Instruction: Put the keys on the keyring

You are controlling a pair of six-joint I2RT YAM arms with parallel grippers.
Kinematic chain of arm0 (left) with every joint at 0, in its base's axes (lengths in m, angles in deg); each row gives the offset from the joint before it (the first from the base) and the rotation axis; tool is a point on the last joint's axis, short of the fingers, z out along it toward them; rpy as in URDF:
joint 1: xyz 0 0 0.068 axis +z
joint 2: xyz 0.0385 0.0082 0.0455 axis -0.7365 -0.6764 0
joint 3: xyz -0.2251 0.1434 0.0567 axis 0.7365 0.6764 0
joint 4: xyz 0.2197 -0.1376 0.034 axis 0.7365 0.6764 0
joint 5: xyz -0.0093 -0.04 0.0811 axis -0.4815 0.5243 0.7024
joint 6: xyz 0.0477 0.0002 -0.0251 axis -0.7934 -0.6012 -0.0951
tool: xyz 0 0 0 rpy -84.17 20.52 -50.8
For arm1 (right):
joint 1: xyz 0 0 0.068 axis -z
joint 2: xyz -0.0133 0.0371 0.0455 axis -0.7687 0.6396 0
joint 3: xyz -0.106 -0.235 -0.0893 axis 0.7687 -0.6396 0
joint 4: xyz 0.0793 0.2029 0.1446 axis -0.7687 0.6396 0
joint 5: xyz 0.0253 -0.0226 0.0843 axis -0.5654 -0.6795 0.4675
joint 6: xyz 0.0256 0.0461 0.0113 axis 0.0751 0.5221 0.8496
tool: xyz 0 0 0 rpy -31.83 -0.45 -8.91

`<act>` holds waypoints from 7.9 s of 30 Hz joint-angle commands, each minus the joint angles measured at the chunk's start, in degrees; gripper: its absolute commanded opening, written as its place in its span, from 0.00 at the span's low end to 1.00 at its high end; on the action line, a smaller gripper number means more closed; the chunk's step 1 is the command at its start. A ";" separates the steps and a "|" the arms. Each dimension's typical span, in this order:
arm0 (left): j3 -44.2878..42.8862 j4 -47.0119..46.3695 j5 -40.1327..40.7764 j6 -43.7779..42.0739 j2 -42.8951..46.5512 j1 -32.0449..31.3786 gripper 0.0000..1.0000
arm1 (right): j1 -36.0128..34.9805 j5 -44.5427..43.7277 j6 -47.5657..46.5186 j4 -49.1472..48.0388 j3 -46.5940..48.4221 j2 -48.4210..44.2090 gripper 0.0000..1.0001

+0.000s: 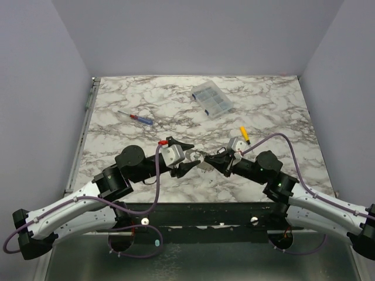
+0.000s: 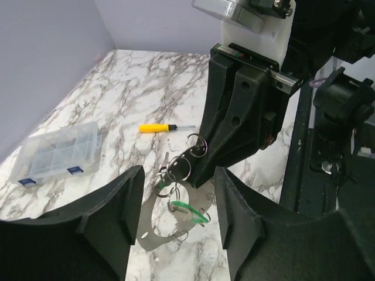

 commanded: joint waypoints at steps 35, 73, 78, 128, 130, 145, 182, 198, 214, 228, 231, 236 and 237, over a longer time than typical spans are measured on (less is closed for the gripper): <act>-35.75 46.28 -17.29 -10.53 -25.60 0.14 0.40 | -18.55 -21.81 -11.66 13.35 7.85 2.95 0.01; -34.77 46.75 -12.47 -8.52 -29.79 0.27 0.39 | -22.73 -27.88 -12.91 14.06 8.38 1.58 0.01; -35.37 47.73 -12.93 -7.36 -30.41 0.26 0.41 | -22.76 -29.35 -12.95 14.06 8.39 1.54 0.01; -26.07 30.47 -13.93 -2.29 -16.30 0.35 0.00 | -22.98 -32.39 -12.10 8.45 6.37 -0.31 0.01; -22.90 26.36 -14.30 -1.47 -14.72 0.31 0.00 | -23.01 -32.01 -11.95 7.70 6.36 -0.34 0.01; -9.91 6.42 -12.04 6.24 -7.01 0.31 0.00 | -22.97 -30.49 -8.85 5.42 5.92 -3.26 0.32; -0.31 -8.58 -5.24 10.88 -3.73 0.34 0.00 | -22.97 -24.60 -7.93 2.82 5.05 -7.70 0.35; -0.80 -4.31 -6.63 7.47 -3.28 0.31 0.00 | -23.00 -27.52 -10.09 5.04 6.64 -5.59 0.01; -13.30 24.78 -9.14 -6.12 -4.09 0.35 0.56 | -22.97 -25.89 -14.02 18.94 14.77 -1.28 0.01; -16.89 27.78 -14.95 -22.54 -8.10 0.33 0.45 | -22.97 -22.17 -13.66 27.30 18.09 -0.42 0.01; -17.98 28.31 -16.97 -24.04 -10.58 0.31 0.44 | -22.97 -20.54 -13.66 28.23 18.30 -0.75 0.01; -19.22 28.97 -18.74 -25.50 -13.82 0.30 0.39 | -22.97 -19.65 -13.53 29.03 18.62 -1.00 0.01; -19.48 29.19 -18.89 -25.68 -14.42 0.35 0.37 | -23.00 -19.59 -13.55 29.15 18.67 -1.04 0.01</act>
